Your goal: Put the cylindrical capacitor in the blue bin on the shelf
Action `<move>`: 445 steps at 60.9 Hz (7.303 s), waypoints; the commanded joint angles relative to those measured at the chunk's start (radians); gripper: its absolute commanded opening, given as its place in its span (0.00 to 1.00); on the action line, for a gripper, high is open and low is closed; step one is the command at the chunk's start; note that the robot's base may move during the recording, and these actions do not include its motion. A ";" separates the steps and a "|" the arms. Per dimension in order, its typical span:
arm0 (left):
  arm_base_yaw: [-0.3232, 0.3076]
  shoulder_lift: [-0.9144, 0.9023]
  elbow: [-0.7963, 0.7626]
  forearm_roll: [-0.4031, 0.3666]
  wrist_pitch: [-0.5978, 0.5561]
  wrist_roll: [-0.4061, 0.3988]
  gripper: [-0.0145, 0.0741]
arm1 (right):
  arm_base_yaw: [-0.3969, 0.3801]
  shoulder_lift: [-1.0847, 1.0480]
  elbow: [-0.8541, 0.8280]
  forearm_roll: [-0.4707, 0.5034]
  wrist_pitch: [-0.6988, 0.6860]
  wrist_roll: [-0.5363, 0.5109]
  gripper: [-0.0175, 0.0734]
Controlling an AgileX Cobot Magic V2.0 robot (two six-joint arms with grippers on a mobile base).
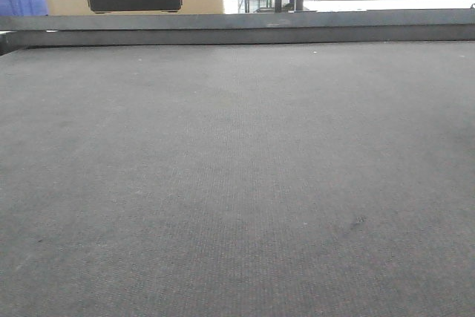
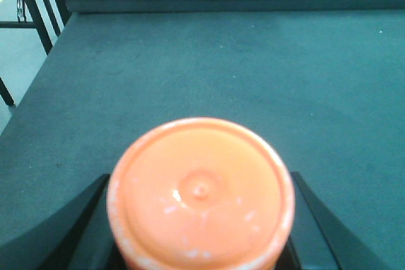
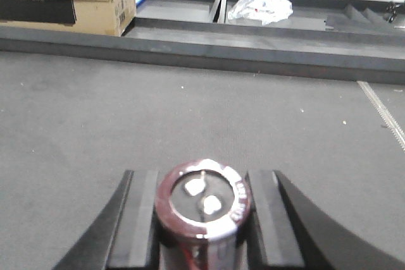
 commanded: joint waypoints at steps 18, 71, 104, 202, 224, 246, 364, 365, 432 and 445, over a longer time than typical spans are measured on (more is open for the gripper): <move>-0.006 -0.008 0.000 0.003 -0.038 0.001 0.04 | 0.002 -0.004 0.003 -0.001 -0.033 -0.003 0.05; -0.006 -0.008 0.000 0.003 -0.038 0.001 0.04 | 0.002 -0.004 0.003 -0.001 -0.039 -0.003 0.05; -0.006 -0.008 0.000 0.003 -0.038 0.001 0.04 | 0.002 -0.004 0.003 -0.001 -0.039 -0.003 0.05; -0.006 -0.008 0.000 0.003 -0.038 0.001 0.04 | 0.002 -0.004 0.003 -0.001 -0.039 -0.003 0.05; -0.006 -0.008 0.000 0.003 -0.038 0.001 0.04 | 0.002 -0.004 0.003 -0.001 -0.039 -0.003 0.05; -0.006 -0.008 0.000 0.003 -0.038 0.001 0.04 | 0.002 -0.004 0.003 -0.001 -0.039 -0.003 0.05; -0.006 -0.008 0.000 0.003 -0.038 0.001 0.04 | 0.002 -0.004 0.003 -0.001 -0.039 -0.003 0.05; -0.006 -0.008 0.000 0.003 -0.038 0.001 0.04 | 0.002 -0.004 0.003 -0.001 -0.039 -0.003 0.05; -0.006 -0.008 0.000 0.003 -0.038 0.001 0.04 | 0.002 -0.004 0.003 -0.001 -0.039 -0.003 0.05; -0.006 -0.008 0.000 0.003 -0.038 0.001 0.04 | 0.002 -0.004 0.003 -0.001 -0.039 -0.003 0.05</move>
